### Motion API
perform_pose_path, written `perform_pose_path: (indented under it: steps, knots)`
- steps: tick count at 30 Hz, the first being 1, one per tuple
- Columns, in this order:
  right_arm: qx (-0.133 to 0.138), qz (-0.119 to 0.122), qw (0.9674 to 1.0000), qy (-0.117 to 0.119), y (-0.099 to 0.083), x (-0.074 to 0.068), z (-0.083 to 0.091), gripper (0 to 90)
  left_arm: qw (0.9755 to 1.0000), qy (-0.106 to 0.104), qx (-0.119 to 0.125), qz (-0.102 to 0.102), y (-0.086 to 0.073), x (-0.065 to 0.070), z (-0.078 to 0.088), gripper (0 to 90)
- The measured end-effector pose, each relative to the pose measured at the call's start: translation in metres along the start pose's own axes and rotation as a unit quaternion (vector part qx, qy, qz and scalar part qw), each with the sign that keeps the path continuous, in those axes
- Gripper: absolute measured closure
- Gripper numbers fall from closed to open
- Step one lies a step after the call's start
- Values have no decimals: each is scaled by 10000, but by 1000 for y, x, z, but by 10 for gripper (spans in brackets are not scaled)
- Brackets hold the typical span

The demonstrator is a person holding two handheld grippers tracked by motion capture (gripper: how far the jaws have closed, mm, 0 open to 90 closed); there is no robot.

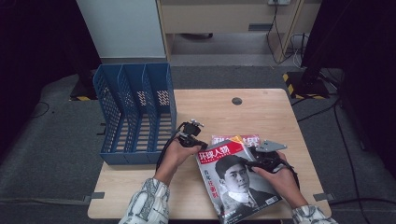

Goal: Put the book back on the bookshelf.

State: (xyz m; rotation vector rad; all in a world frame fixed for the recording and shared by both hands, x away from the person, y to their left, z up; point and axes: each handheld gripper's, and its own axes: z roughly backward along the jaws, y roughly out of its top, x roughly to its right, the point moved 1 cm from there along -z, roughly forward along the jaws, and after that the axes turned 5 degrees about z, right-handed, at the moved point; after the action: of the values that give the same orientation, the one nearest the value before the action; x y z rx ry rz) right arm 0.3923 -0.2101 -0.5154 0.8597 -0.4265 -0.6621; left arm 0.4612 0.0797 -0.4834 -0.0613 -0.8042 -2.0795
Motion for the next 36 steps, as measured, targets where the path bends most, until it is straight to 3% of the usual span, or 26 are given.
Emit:
perform_pose_path:
  steps: [4, 8, 11, 14, 16, 18, 21, 25, 29, 32, 36]
  knots:
    - [210, 16, 9998, 75, 7, -7, 3, 331, 10000, -65, -16, 11, 1, 1, -4, 825]
    - [-56, 361, 9992, 171, 6, -17, -3, 319, 9999, -103, -39, -8, 4, 1, -7, 830]
    - [-55, 362, 9993, 101, 7, -15, -2, 317, 9996, -254, 20, 74, 8, 0, -10, 847]
    - [41, 356, 9990, 263, 9, -14, 0, 315, 9996, -287, 5, 42, 13, 3, -15, 849]
    - [-58, 409, 9984, 373, 7, -16, -2, 321, 9997, -240, -62, -49, 15, 4, -17, 846]
    - [-79, 303, 9985, 458, 6, -15, -4, 321, 9997, -238, -37, -5, 16, 5, -17, 795]
    - [-63, 259, 9985, 476, 5, -15, -4, 321, 10000, -38, 32, 6, 16, 7, -16, 583]
    - [-39, 251, 9986, 456, 3, -15, -4, 321, 9995, 187, 238, -64, 11, 15, -6, 422]
    - [18, 179, 9992, 350, 1, -18, -3, 322, 9986, 257, 436, -128, 1, 25, 6, 334]
    - [13, 133, 9995, 291, 1, -19, -2, 322, 9977, 338, 588, -53, -12, 27, 11, 285]
    - [14, 142, 9996, 263, 1, -19, -2, 322, 9971, 489, 587, -54, -24, 26, 10, 236]
